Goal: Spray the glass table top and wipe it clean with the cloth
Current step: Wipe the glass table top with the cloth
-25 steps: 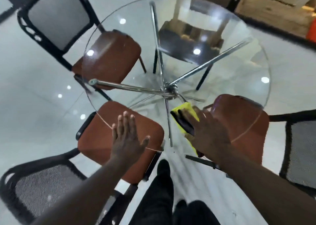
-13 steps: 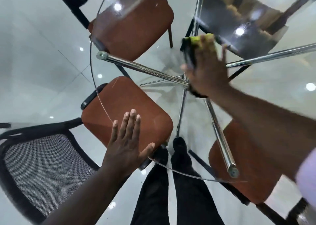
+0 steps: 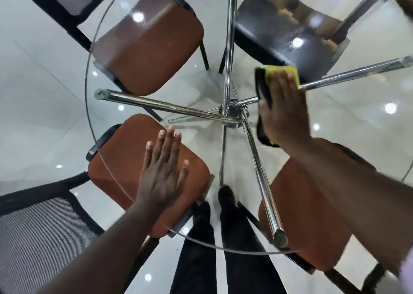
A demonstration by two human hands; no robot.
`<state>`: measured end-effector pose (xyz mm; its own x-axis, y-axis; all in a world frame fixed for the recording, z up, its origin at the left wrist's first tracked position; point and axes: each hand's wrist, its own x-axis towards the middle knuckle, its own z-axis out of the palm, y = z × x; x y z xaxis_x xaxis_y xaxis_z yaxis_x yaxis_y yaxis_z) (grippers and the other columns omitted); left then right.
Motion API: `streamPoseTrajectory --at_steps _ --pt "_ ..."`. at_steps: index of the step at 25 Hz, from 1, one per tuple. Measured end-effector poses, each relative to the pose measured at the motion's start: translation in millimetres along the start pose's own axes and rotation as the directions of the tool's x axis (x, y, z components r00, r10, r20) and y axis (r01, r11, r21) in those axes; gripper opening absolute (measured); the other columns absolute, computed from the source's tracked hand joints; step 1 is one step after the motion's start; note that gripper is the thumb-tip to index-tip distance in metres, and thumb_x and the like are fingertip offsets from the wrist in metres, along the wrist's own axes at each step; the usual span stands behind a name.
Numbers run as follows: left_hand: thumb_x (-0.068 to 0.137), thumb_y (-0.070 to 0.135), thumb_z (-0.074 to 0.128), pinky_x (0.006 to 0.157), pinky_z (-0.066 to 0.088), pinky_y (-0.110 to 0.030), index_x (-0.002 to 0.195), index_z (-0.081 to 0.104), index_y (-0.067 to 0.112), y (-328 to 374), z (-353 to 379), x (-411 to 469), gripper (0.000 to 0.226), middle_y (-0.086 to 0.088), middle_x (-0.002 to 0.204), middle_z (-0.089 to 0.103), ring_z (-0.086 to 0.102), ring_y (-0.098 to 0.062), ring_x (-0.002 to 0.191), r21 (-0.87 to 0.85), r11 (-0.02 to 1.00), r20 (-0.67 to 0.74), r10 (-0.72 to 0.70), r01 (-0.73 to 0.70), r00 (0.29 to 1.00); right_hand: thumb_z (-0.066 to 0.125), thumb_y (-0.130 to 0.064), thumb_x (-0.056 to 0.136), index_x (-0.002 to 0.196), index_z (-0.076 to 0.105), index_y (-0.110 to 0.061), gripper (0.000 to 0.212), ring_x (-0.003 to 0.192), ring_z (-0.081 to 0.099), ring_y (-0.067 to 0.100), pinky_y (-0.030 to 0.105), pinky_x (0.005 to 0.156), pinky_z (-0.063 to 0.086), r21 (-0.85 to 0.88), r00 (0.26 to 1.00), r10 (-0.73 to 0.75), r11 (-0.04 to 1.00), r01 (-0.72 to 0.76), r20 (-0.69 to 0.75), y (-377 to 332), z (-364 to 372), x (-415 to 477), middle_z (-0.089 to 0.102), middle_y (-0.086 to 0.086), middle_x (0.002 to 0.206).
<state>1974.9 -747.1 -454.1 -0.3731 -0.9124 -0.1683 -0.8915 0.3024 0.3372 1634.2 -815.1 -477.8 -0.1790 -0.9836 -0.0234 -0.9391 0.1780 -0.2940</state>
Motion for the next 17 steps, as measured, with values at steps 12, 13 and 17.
streamPoseTrajectory --at_steps 12,13,17 --pt "0.101 0.027 0.041 0.131 0.010 -0.055 0.166 0.021 0.010 78 -11 201 0.070 -0.011 0.176 0.015 0.013 -0.028 0.163 0.085 0.958 -0.166 0.286 -0.275 0.944 0.038 -0.042 0.108 0.168 0.039 -0.020 0.063 0.158 0.033 0.051 0.066 0.121 0.035 -0.156 0.962 0.197 0.961 -0.228 -0.191 117 -64 6 0.036 0.025 0.171" --pt "0.098 0.023 0.041 0.131 0.010 -0.055 0.166 0.022 0.010 80 -11 212 0.072 -0.011 0.176 0.015 0.013 -0.027 0.164 0.060 0.962 -0.195 0.273 -0.266 0.942 0.038 -0.041 0.105 0.166 0.042 -0.021 0.064 0.155 0.036 0.052 0.067 0.122 0.034 -0.141 0.958 0.199 0.963 -0.230 -0.205 99 -57 56 0.039 0.026 0.169" --pt "0.098 0.022 0.037 0.130 0.012 -0.059 0.166 0.023 0.013 77 -16 234 0.071 -0.007 0.176 0.015 0.012 -0.025 0.164 -0.007 0.990 -0.260 0.137 -0.144 0.956 0.047 -0.041 0.106 0.168 0.039 -0.031 0.063 0.165 0.026 0.039 0.061 0.129 0.026 -0.089 0.986 -0.163 0.983 0.159 -0.038 -4 -32 53 0.029 0.013 0.178"
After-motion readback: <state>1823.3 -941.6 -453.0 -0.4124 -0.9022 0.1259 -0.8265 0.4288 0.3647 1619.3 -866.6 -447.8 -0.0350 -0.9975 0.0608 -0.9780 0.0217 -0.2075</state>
